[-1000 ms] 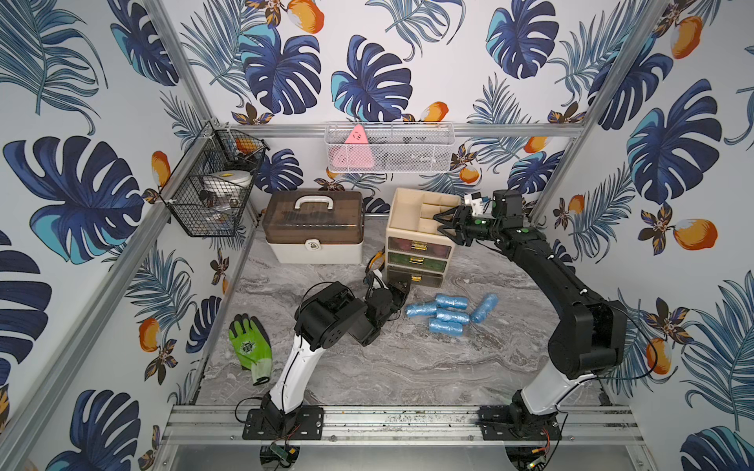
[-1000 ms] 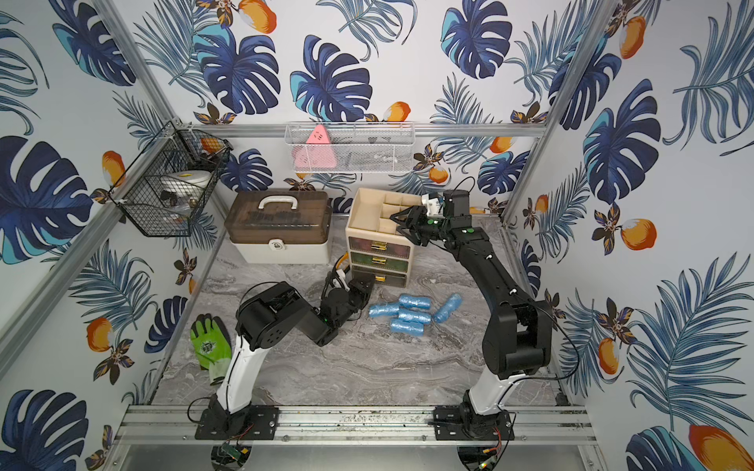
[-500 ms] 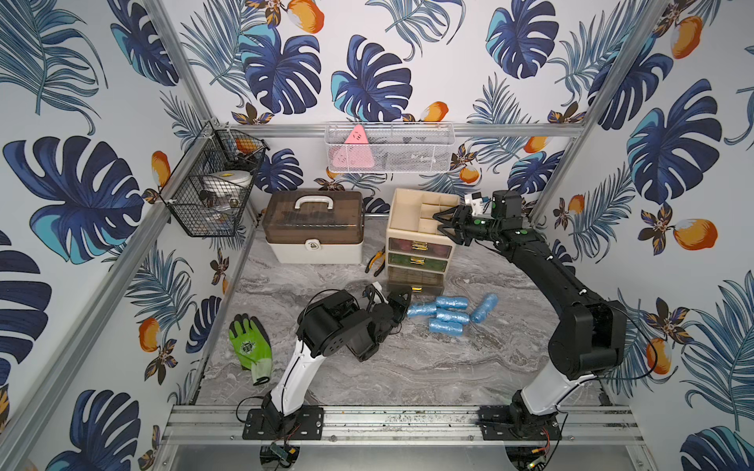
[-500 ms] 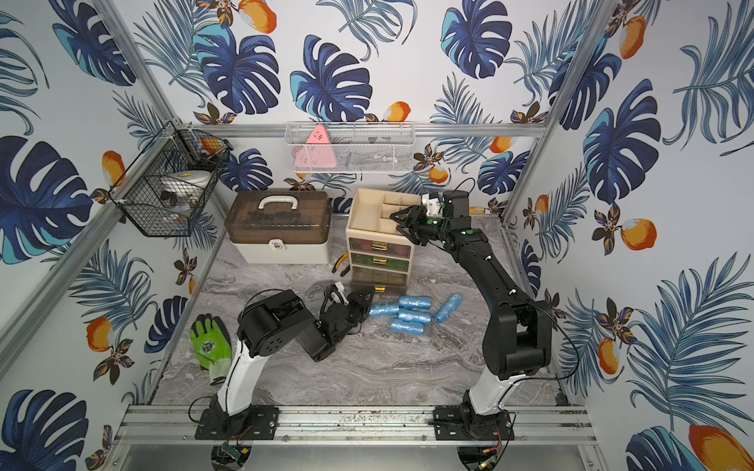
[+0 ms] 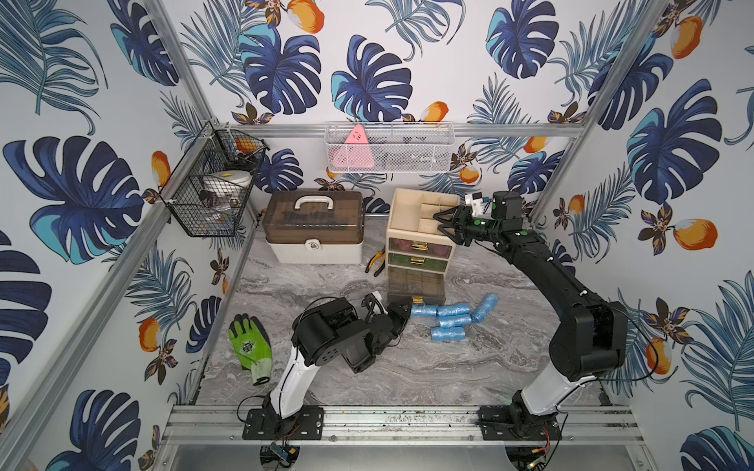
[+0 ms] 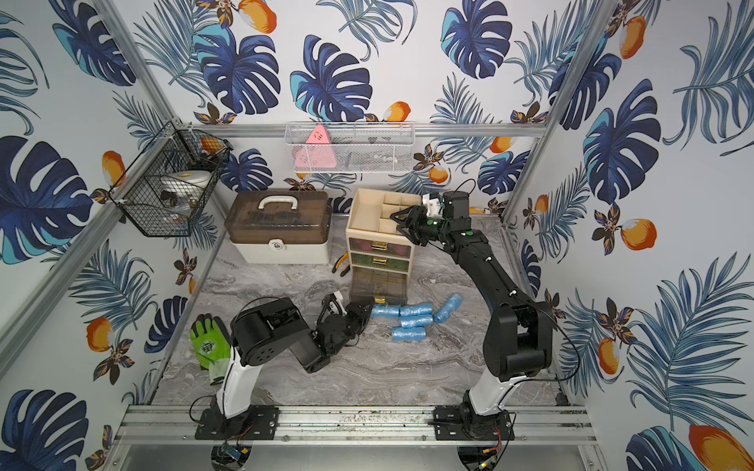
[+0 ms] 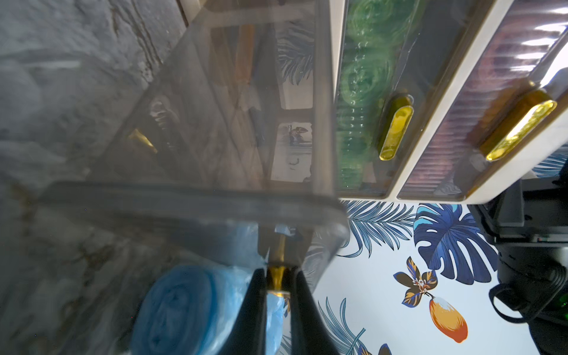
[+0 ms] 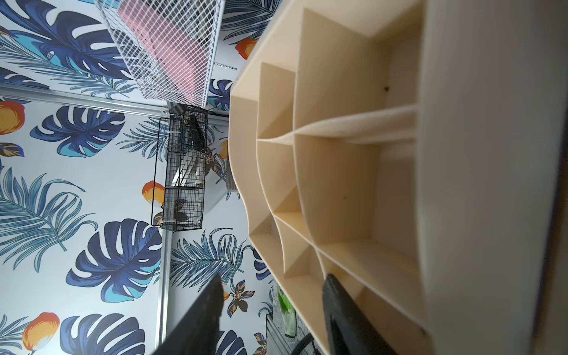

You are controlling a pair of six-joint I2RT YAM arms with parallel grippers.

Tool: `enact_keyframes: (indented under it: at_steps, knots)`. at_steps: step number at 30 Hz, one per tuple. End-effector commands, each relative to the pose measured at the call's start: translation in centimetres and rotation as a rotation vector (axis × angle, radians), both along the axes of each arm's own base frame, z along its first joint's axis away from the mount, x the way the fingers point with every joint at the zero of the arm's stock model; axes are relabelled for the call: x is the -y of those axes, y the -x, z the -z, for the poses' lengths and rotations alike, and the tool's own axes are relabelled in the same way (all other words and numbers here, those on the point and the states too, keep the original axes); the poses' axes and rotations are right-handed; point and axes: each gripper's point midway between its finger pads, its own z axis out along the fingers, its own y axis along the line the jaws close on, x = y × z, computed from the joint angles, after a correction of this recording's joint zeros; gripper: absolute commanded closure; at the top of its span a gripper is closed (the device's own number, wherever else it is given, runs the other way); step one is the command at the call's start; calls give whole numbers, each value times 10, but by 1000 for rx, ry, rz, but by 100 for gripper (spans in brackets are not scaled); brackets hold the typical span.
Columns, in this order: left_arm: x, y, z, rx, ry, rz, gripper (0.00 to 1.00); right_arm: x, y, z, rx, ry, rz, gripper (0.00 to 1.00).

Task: Sort the rolls of trash bags by color and place them into the drawer
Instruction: Open the drawer in the storage box, then adjust the storage box at the center of the board.

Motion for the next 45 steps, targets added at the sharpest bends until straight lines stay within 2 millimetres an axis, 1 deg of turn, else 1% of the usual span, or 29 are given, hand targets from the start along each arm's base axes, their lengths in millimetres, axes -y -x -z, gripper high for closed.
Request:
enact_keyframes:
  at_steps: [1,5,14,18,23,27,29,30,31,33,34,35,37,39,40,42,45]
  knots:
    - [-1,7,1,-6,21,-3,87,14,5,48,-163,95,74,45]
    - [-3,16,5,-11,20,4,87,14,6,49,-165,96,76,45]
    - [-14,33,12,-31,-18,11,86,15,8,48,-164,97,77,45]
    - [-10,36,11,-28,-17,27,84,16,9,46,-161,102,80,45]
    - [2,40,7,-15,-8,49,84,15,10,49,-165,107,80,45]
    - [2,49,0,2,-20,42,83,15,10,46,-160,107,78,45]
    - [2,54,-6,10,-49,43,79,15,10,44,-156,108,76,45]
    - [3,56,-10,14,-73,51,75,15,11,43,-153,107,74,45]
    - [5,58,-19,30,-100,62,72,15,11,42,-149,108,70,45]
    - [9,60,-29,23,-198,99,69,14,12,40,-142,113,62,45]
    - [11,61,-39,36,-269,119,69,14,12,38,-136,114,55,44]
    - [11,62,-45,36,-350,137,68,13,12,37,-134,115,50,44]
    - [6,62,-66,35,-543,170,65,13,12,32,-119,120,39,44]
    - [-1,56,-89,54,-701,207,61,12,11,27,-110,127,26,44]
    - [-7,49,-94,45,-770,237,60,11,10,24,-102,134,21,44]
    - [-18,35,-97,14,-820,301,59,12,7,18,-83,144,21,44]
    - [-43,14,-90,-57,-923,372,58,14,1,9,-52,165,30,44]
